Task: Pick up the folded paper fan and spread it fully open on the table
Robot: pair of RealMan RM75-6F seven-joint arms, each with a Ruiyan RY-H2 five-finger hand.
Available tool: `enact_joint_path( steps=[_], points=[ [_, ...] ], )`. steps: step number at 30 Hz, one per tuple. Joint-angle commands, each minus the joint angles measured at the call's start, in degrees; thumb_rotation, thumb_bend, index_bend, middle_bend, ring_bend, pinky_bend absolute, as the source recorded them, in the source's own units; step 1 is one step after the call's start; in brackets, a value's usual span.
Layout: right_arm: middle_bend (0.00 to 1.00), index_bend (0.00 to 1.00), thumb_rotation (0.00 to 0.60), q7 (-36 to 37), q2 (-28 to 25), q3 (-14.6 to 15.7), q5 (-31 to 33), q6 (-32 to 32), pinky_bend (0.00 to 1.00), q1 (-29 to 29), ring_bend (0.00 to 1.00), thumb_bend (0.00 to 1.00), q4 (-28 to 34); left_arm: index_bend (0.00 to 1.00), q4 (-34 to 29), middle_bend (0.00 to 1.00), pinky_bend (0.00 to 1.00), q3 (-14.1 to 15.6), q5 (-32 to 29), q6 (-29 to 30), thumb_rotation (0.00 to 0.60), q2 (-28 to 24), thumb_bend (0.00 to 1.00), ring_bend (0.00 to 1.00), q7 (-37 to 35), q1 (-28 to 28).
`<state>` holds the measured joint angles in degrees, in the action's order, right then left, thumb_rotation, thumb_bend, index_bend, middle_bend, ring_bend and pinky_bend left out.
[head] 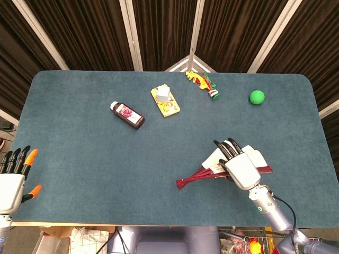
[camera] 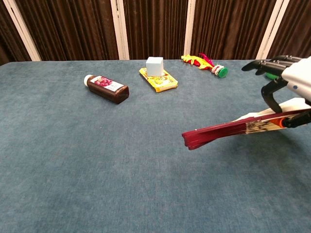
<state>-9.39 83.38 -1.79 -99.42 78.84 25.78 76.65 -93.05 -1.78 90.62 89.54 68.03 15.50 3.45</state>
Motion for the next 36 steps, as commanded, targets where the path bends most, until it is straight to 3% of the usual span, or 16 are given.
enact_joint_path(
  steps=[1, 4, 15, 23, 36],
  points=[
    [0.15, 0.76, 0.600, 3.8, -4.4, -0.1, 0.5, -2.4, 0.14, 1.4, 0.20, 0.40, 5.7, 0.01, 0.0, 0.00, 0.00, 0.1, 0.5, -0.5, 0.600, -0.1, 0.09, 0.00, -0.4, 0.5],
    [0.15, 0.76, 0.600, 4.4, -7.1, -0.7, 1.2, -4.0, 0.14, 2.3, 0.20, 0.40, 8.9, 0.01, 0.3, 0.00, 0.00, 0.2, 0.7, -1.8, 0.600, -0.2, 0.09, 0.00, -0.6, 1.2],
    [0.15, 0.79, 0.600, 0.6, -16.5, -7.7, 8.0, -11.9, 0.14, 8.0, 0.21, 0.40, 20.1, 0.01, 1.2, 0.00, 0.00, -0.6, 2.0, -9.2, 0.600, 0.4, 0.09, 0.00, -6.4, 7.2],
    [0.15, 0.81, 0.600, 0.9, -19.2, -11.6, 12.8, -14.9, 0.14, 10.7, 0.21, 0.40, 23.1, 0.01, 2.8, 0.00, 0.00, -1.8, 3.4, -12.3, 0.600, 3.7, 0.08, 0.00, -13.9, 11.9],
    [0.15, 0.82, 0.600, -1.8, -21.2, -13.8, 15.8, -18.7, 0.15, 14.4, 0.21, 0.40, 30.6, 0.01, 5.8, 0.00, 0.00, -1.8, 3.0, -17.4, 0.600, 8.1, 0.07, 0.00, -23.0, 17.0]
  ],
)
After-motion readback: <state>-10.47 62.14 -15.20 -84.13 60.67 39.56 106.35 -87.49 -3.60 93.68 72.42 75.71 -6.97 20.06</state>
